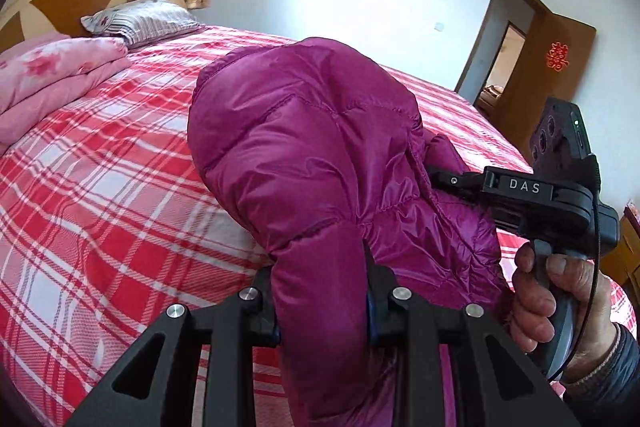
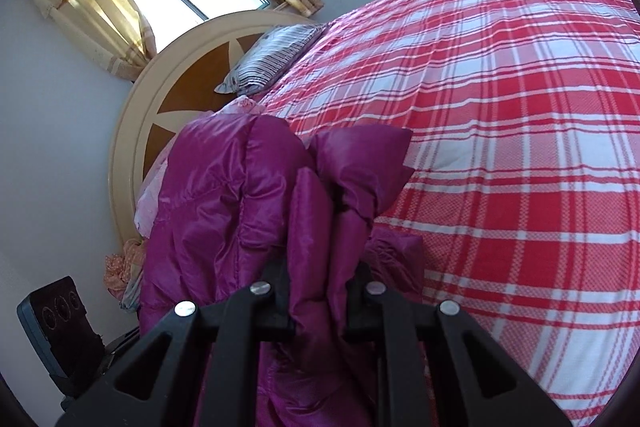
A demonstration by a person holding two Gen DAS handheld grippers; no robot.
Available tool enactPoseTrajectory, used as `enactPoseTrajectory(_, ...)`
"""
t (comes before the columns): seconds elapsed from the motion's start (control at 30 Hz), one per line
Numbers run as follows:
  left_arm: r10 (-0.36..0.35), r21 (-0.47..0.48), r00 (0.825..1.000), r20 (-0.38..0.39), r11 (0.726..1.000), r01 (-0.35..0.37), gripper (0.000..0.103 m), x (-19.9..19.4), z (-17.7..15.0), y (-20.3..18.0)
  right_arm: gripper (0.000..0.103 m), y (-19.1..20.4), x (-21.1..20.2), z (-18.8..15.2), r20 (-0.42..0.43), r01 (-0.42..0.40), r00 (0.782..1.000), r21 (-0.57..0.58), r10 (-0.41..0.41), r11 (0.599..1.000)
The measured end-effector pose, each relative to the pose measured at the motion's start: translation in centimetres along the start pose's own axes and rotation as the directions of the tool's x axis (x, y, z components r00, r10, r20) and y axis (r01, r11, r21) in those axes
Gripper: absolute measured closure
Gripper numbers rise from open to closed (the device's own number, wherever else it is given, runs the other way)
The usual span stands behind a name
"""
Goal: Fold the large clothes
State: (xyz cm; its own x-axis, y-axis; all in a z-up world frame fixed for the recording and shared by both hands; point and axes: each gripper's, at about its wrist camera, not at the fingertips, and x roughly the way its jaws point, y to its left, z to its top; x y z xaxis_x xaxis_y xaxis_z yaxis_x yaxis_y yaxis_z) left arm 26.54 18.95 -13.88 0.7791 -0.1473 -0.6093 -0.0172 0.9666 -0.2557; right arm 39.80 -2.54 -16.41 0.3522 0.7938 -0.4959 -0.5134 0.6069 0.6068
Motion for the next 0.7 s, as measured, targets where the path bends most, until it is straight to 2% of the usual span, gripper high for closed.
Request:
enactPoseTrajectory(0.2,0.016,-0.018,1.000,-0.019,1.000,-0.016,0.073,1.1,-0.7,1.4,0.085,-0.1,1.6,-0.2,-0.023,0.014,1.000,0.007,-0.014,1.000)
enactPoseTrajectory(0.33,0.072,-0.035,0.996,-0.047,0.997,-0.073,0.052,2.3,-1.6,2.3,0.085,-0.5,2.4,-0.3,-0.037,0.048,0.998,0.007,-0.048,0.999)
enactPoseTrajectory(0.47,0.073,-0.055,0.995,-0.061,0.996,-0.076,0.038,3.3,-2.9,3.1,0.084,-1.8,3.9,-0.9,-0.063,0.097,0.993,0.021,-0.096,0.995)
enactPoseTrajectory(0.7,0.085,-0.047,0.995,-0.058,0.995,-0.088,0.033,3.9,-3.5,3.0,0.083,-2.9,4.5,-1.8,-0.076,0.117,0.991,0.048,-0.114,0.992)
